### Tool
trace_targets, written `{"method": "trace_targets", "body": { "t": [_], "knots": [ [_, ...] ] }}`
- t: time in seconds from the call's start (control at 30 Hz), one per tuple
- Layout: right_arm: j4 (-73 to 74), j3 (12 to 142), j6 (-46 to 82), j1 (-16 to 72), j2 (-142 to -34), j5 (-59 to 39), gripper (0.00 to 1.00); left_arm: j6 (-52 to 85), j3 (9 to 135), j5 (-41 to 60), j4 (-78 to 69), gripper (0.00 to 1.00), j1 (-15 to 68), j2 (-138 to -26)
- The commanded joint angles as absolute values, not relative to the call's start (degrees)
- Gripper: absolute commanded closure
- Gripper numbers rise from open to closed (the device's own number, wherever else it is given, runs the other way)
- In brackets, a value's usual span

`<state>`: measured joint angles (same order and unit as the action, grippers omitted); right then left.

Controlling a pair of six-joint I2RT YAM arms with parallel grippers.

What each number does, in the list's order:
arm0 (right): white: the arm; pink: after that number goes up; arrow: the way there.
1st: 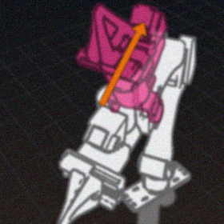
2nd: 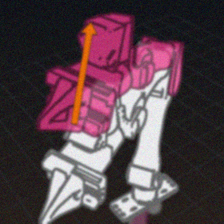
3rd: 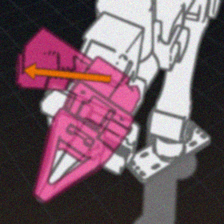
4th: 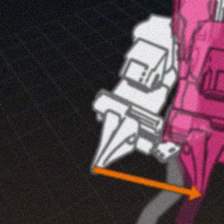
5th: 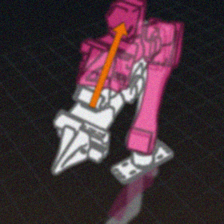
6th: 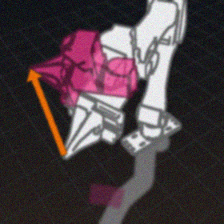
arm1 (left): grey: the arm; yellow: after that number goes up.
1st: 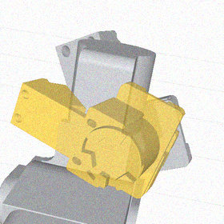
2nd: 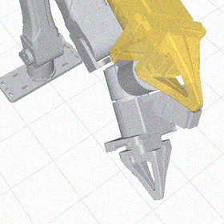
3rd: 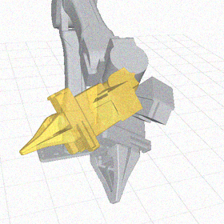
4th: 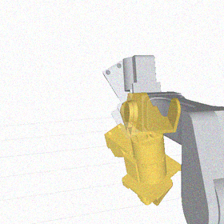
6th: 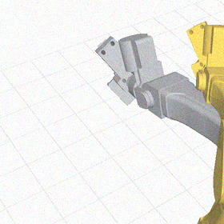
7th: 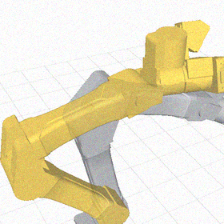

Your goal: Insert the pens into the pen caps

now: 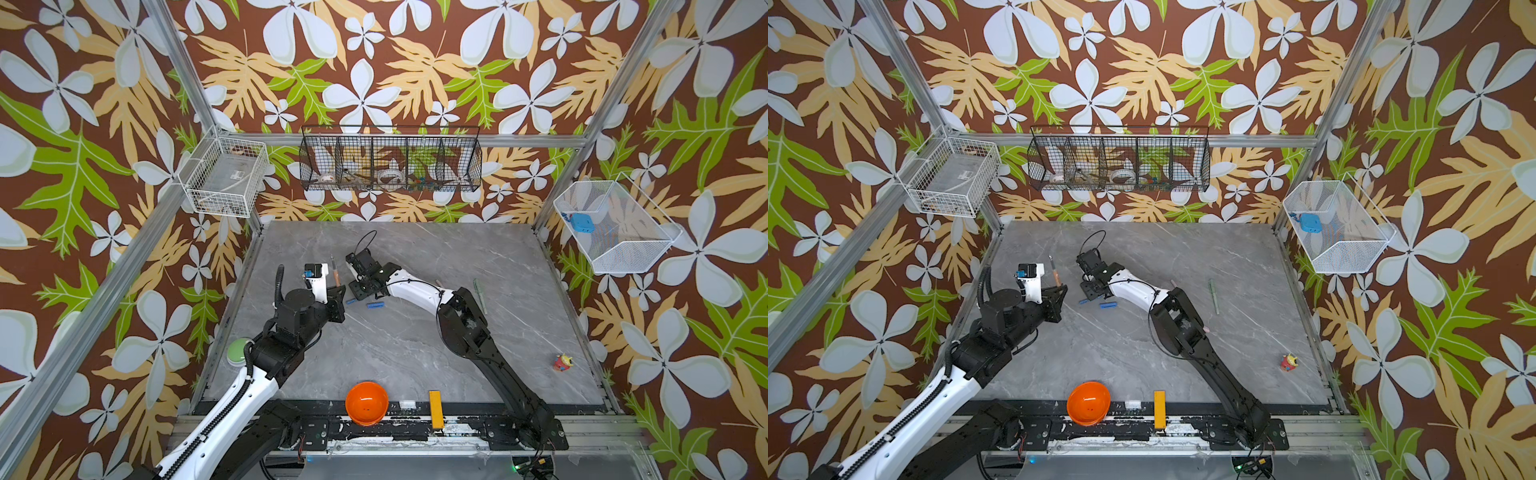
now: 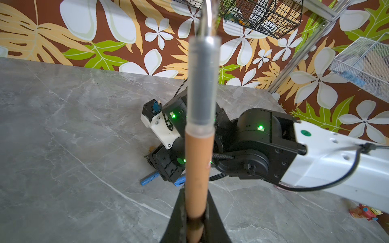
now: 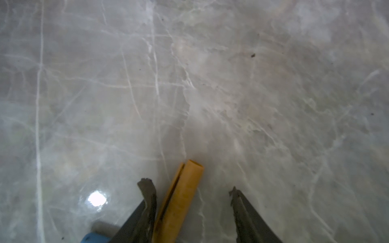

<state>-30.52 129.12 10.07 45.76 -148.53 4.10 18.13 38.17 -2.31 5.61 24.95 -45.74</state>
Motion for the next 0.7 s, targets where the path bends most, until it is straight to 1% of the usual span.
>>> {"method": "trace_targets", "body": {
  "t": [0.0,0.2,0.37,0.5,0.67],
  "knots": [
    [-32.1,129.3,10.1,45.5,-148.8,7.6,0.44,18.0,38.0,-2.1,4.8,1.0,24.9,-45.6],
    [-32.3,127.6,11.0,43.3,-147.8,6.4,0.48,18.0,37.6,-1.9,4.7,1.0,24.9,-45.6],
    [-26.8,122.2,7.3,41.9,-144.1,-3.5,0.46,18.0,37.3,-1.9,4.5,1.0,24.9,-45.2],
    [-27.1,125.2,5.2,41.8,-146.3,-4.8,0.43,18.0,37.3,-1.5,4.5,1.0,24.9,-45.2],
    [-32.4,132.6,4.9,41.9,-151.5,-1.2,0.47,18.1,37.2,-1.6,4.6,1.0,24.9,-44.7]
  ]
}}
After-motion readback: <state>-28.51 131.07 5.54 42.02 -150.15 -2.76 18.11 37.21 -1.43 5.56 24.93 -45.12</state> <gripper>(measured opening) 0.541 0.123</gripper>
